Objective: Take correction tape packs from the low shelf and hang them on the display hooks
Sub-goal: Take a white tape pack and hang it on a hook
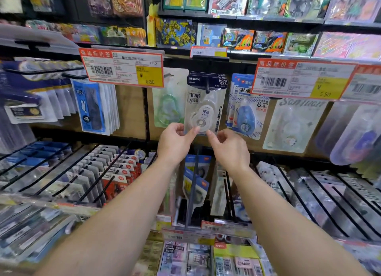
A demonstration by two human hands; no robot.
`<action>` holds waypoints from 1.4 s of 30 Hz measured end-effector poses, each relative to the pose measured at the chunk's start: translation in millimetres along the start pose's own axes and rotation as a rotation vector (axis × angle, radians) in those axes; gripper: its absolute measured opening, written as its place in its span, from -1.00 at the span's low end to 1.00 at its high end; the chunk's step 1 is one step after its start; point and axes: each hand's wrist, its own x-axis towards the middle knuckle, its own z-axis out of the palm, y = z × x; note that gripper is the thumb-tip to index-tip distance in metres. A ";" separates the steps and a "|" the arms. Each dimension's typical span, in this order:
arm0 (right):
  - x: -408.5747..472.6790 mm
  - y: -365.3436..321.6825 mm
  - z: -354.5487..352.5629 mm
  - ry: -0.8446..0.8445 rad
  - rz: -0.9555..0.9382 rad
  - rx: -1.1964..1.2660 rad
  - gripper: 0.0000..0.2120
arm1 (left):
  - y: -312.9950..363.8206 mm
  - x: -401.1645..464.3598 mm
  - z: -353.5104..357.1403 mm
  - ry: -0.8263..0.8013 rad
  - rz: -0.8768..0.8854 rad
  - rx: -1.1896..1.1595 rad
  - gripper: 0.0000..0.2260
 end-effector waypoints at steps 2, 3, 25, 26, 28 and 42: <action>3.4 0.4 1.2 -0.003 0.008 0.010 -0.55 | -1.1 2.5 2.5 0.000 0.005 -0.008 -0.51; 5.2 0.6 2.2 -0.003 0.011 0.013 -0.55 | -1.2 3.5 3.7 0.003 0.006 -0.014 -0.50; -15.2 16.3 -19.6 -0.316 -0.021 -0.092 -0.51 | 15.8 -54.9 -3.5 -0.094 -0.087 0.657 -0.41; -21.9 15.7 -22.8 -0.317 -0.028 -0.100 -0.53 | 19.6 -63.6 -6.8 -0.108 -0.069 0.735 -0.41; -36.8 13.6 -31.3 -0.328 -0.018 -0.154 -0.50 | 27.1 -82.8 -13.1 -0.128 -0.033 0.829 -0.41; -210.0 64.5 -119.0 -0.133 -0.127 -0.292 -0.47 | 45.0 -258.9 -2.0 -0.213 0.113 0.830 -0.47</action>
